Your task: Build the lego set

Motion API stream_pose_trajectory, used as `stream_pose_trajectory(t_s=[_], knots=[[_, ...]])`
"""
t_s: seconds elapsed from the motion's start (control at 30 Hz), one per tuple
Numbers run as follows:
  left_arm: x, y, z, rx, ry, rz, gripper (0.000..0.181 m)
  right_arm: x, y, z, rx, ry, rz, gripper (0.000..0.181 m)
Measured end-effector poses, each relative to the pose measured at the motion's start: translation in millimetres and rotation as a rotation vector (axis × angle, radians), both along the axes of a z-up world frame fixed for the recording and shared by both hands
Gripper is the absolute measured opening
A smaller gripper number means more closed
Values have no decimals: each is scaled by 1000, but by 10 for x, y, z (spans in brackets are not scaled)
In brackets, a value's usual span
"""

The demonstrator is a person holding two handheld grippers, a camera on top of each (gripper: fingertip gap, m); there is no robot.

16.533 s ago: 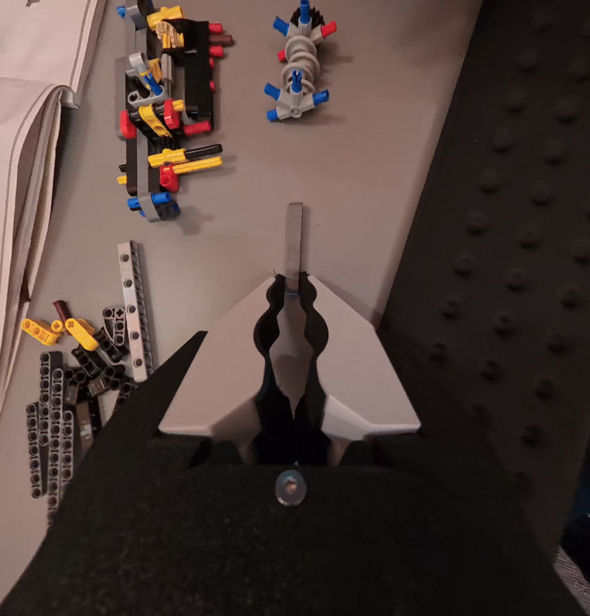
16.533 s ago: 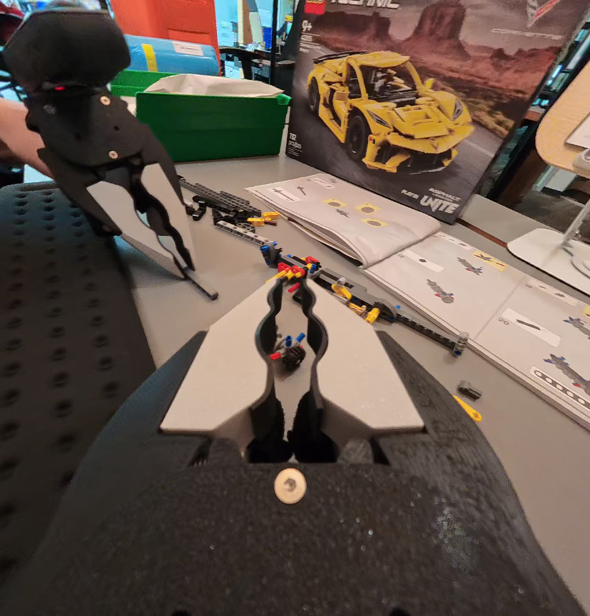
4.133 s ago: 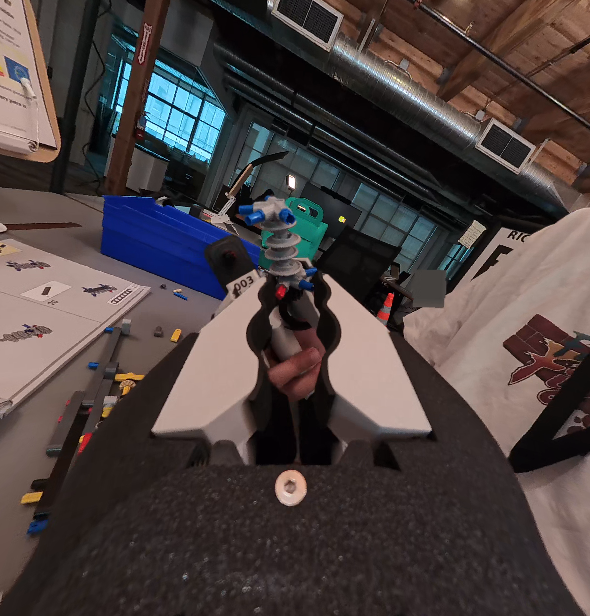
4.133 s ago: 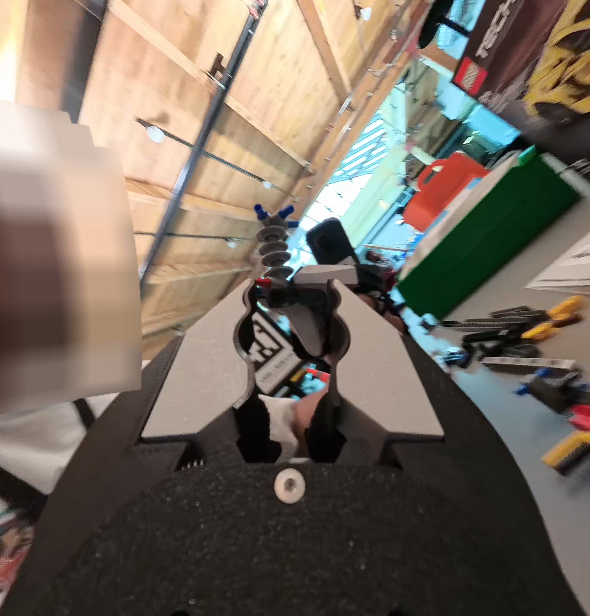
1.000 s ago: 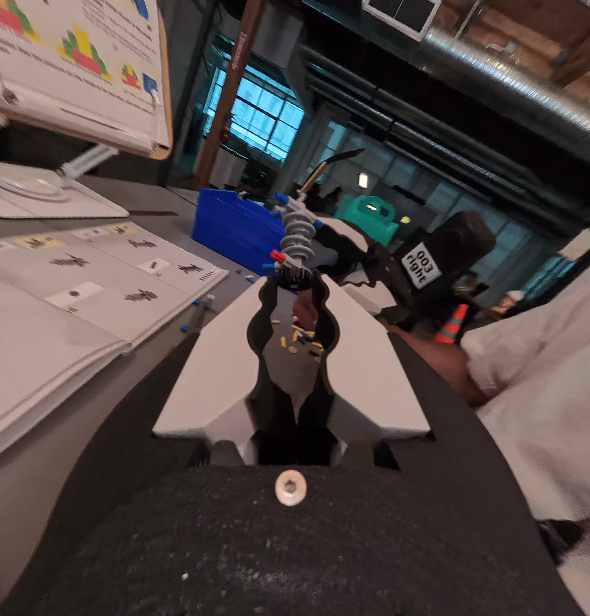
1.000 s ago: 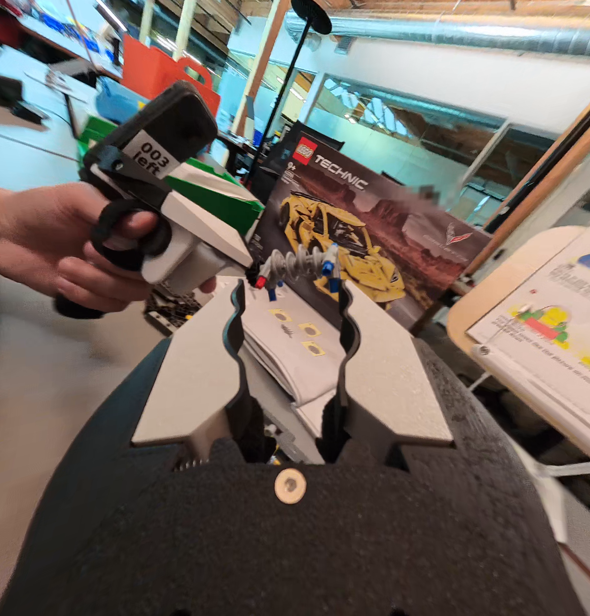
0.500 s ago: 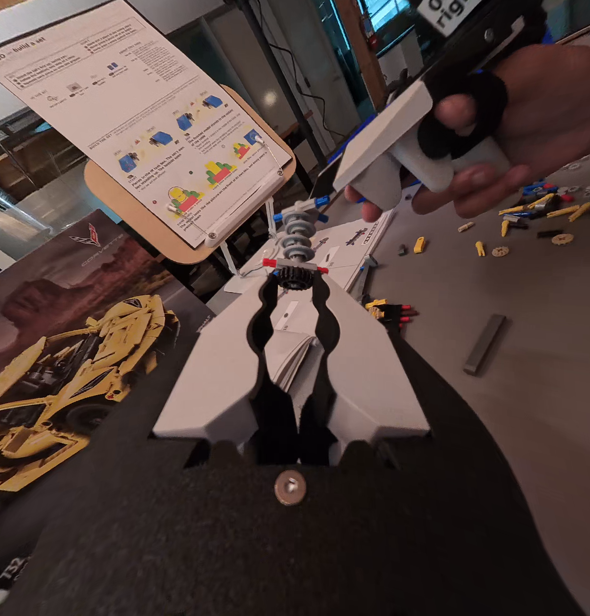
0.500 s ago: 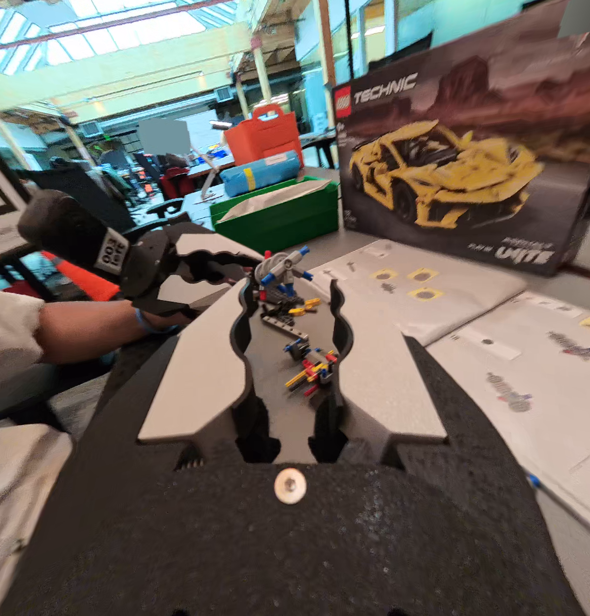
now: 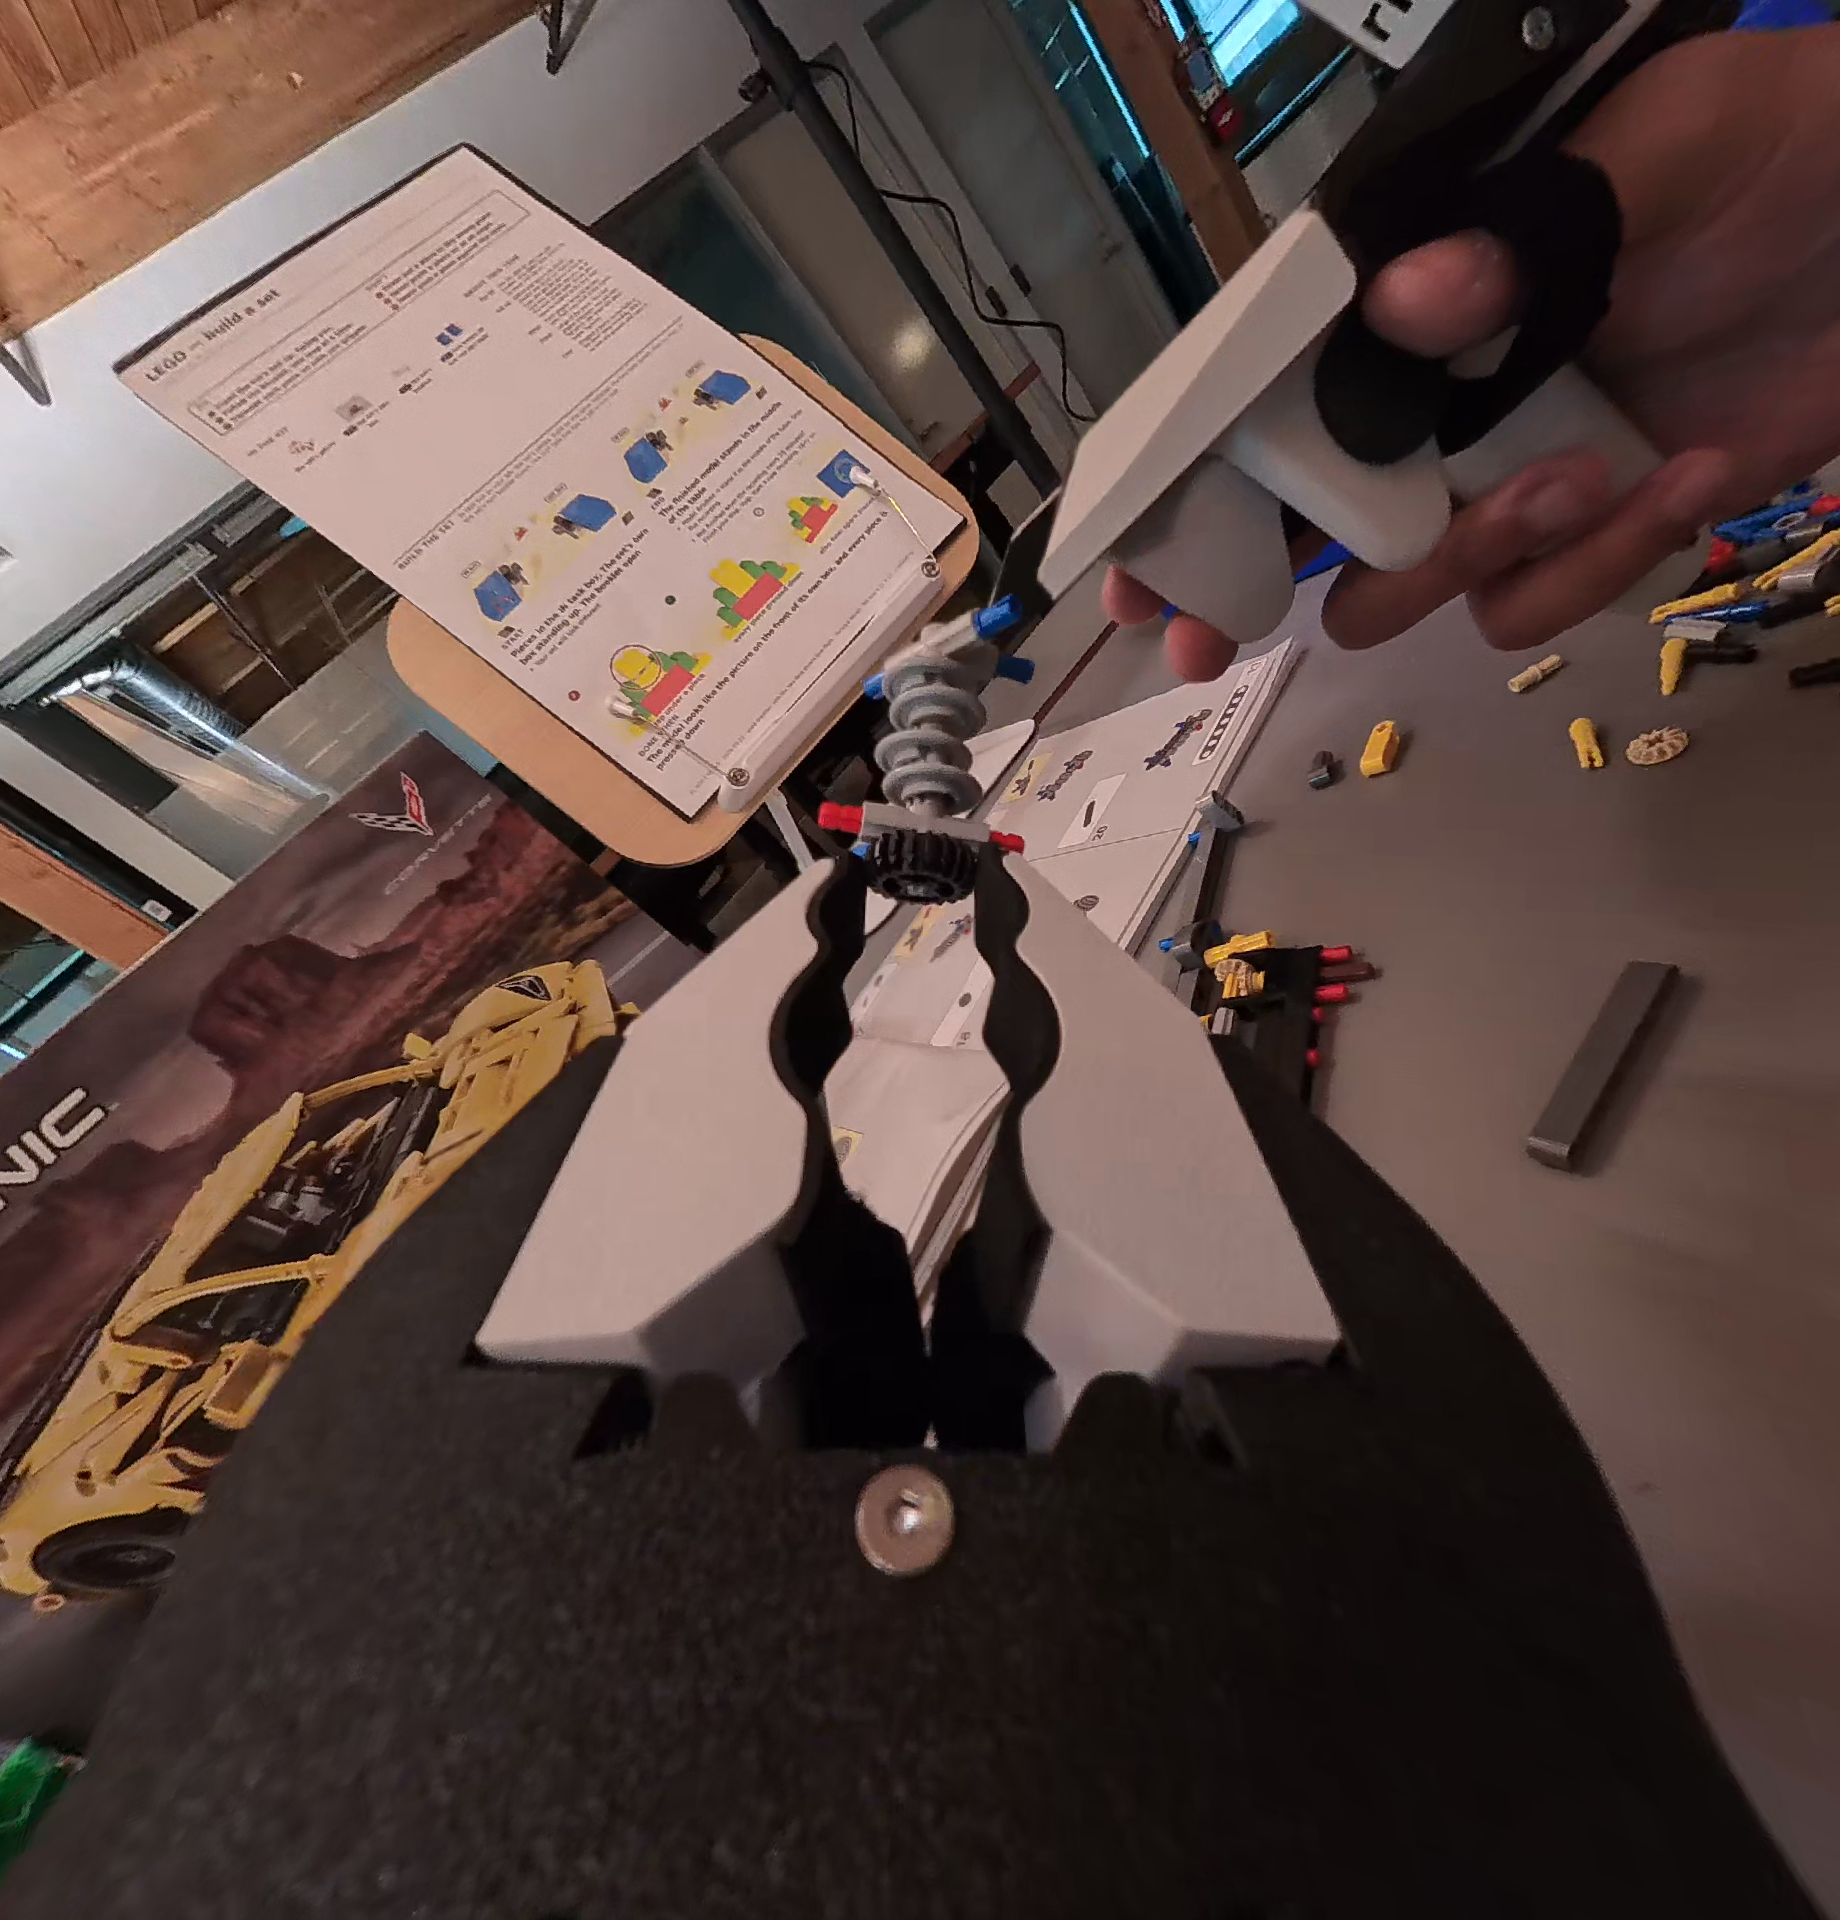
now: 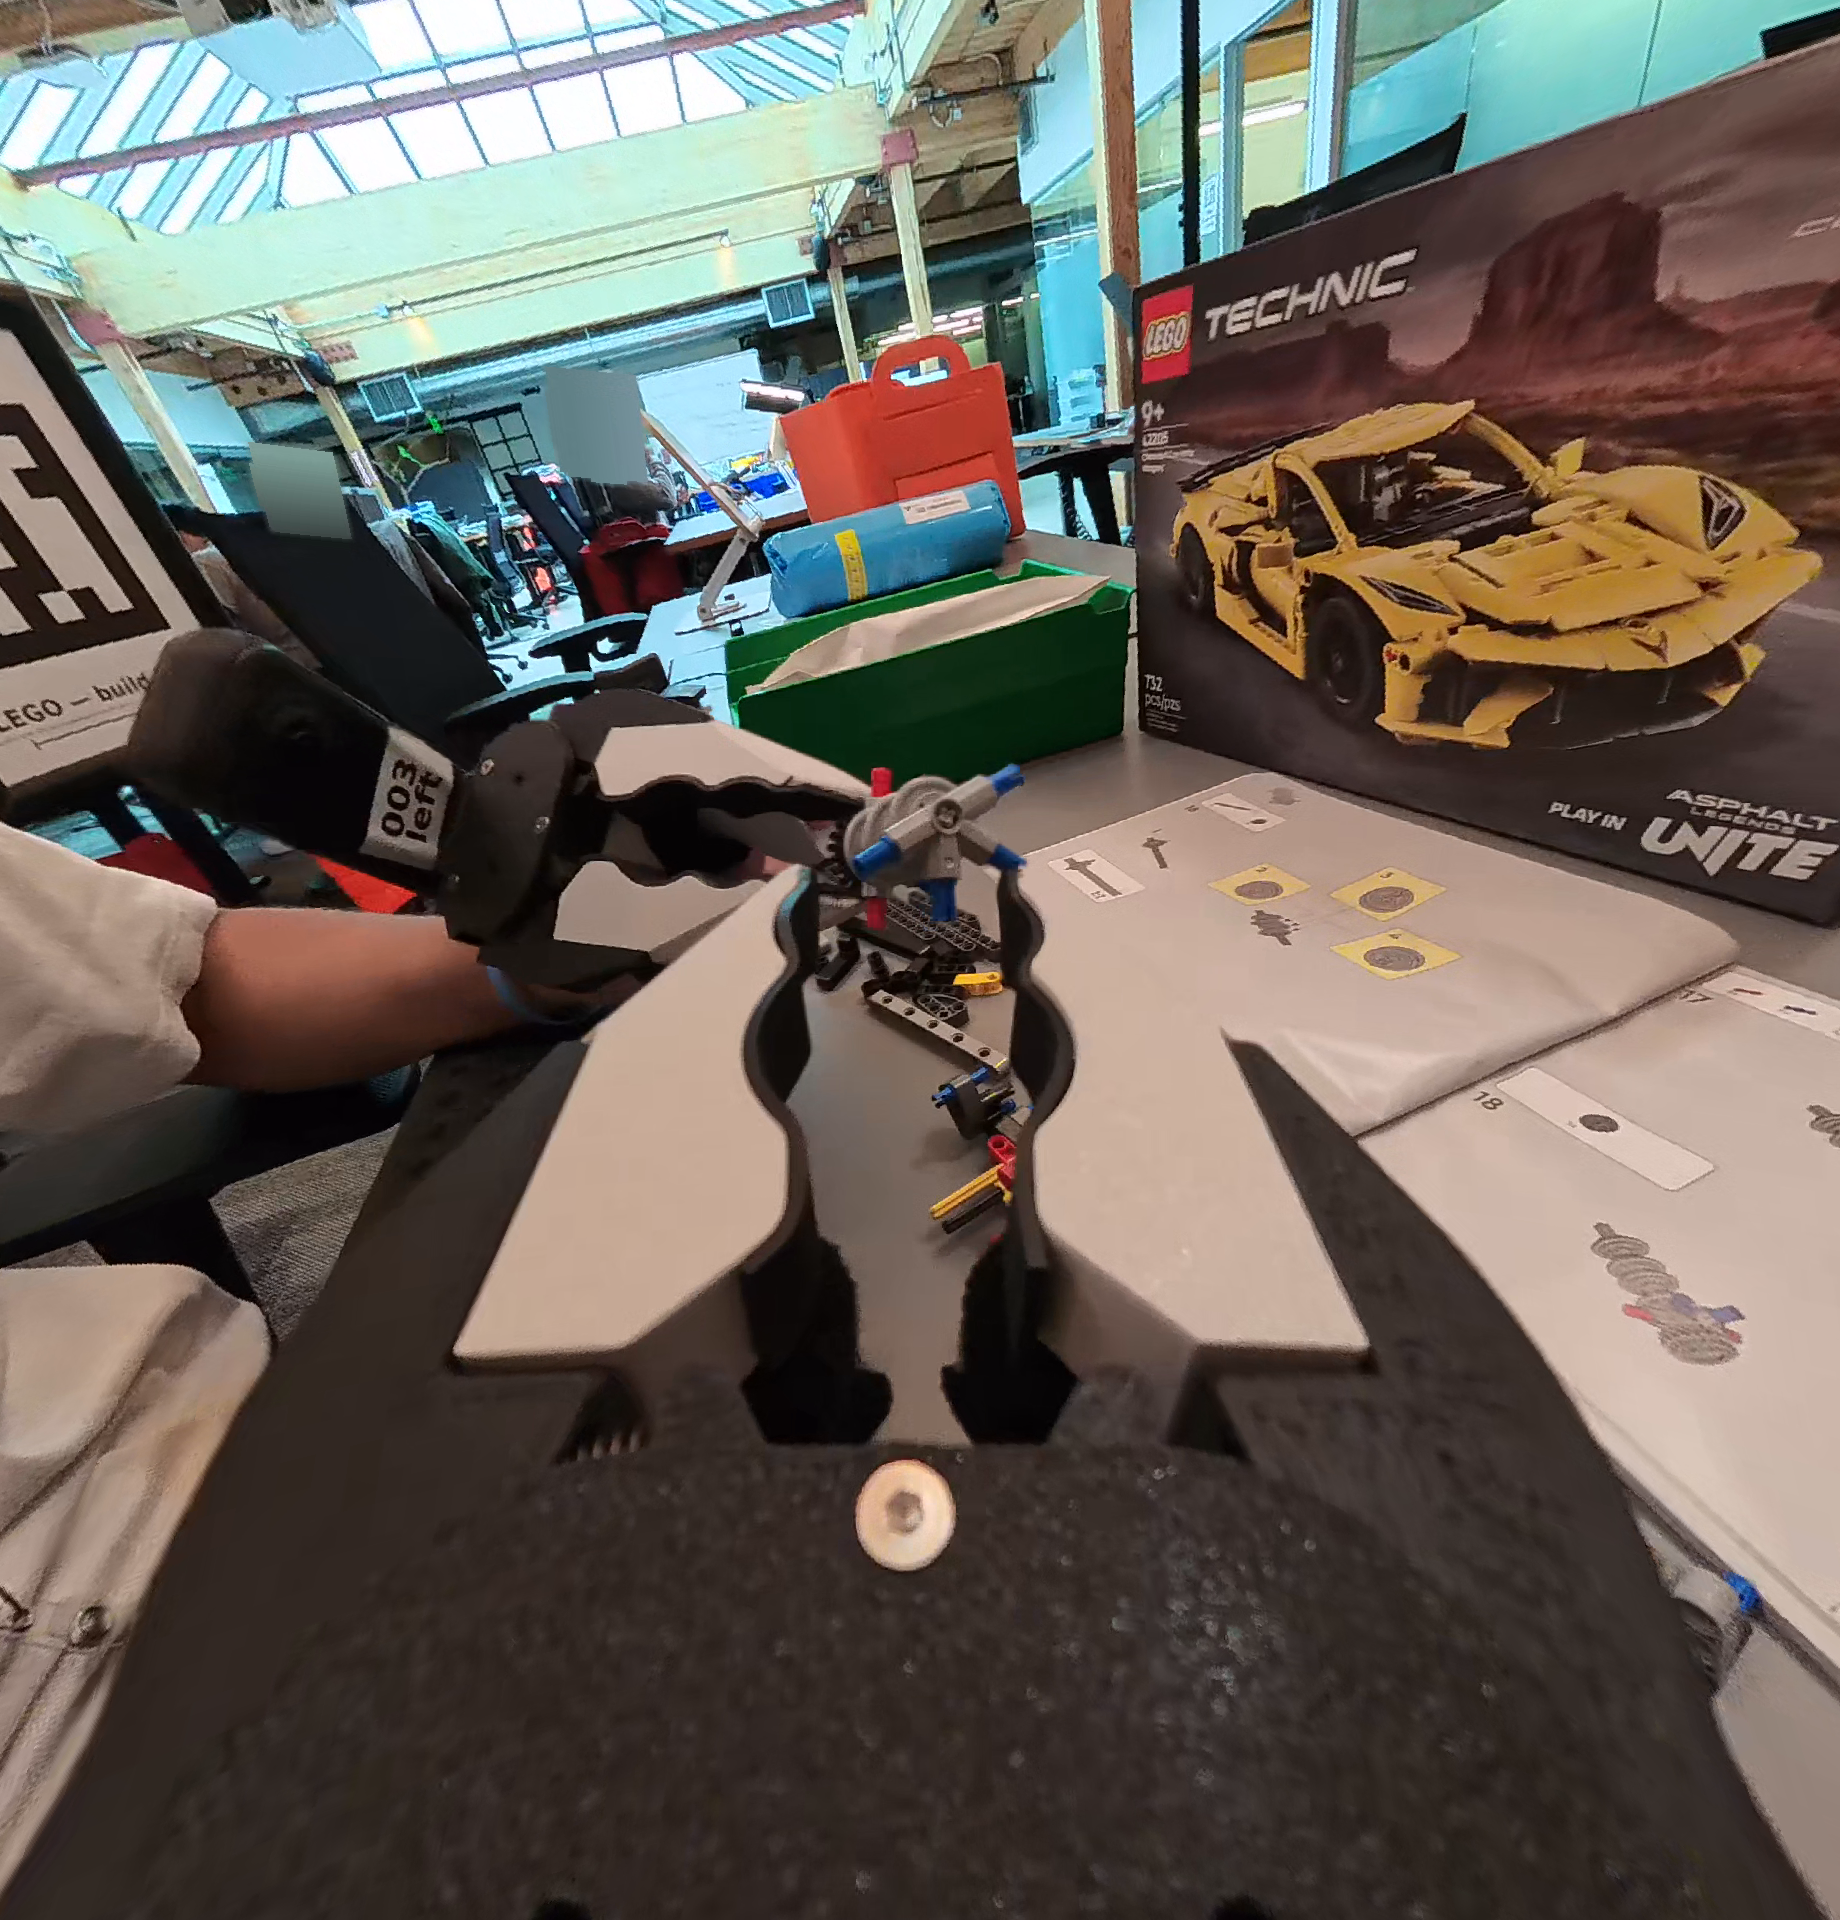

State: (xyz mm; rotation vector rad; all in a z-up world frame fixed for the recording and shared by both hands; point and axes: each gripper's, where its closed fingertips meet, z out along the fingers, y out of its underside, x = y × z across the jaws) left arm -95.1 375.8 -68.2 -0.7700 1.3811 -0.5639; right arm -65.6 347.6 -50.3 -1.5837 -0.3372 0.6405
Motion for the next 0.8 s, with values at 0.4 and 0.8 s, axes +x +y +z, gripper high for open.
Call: stream_pose_trajectory(t_s=[0.4, 0.8], knots=[[6, -94, -63, 203, 13, 30, 20, 47, -6, -39, -84, 109, 47, 27], [-19, -226, -141, 125, 51, -89, 20, -101, -134, -179, 36, -192, 147, 17]])
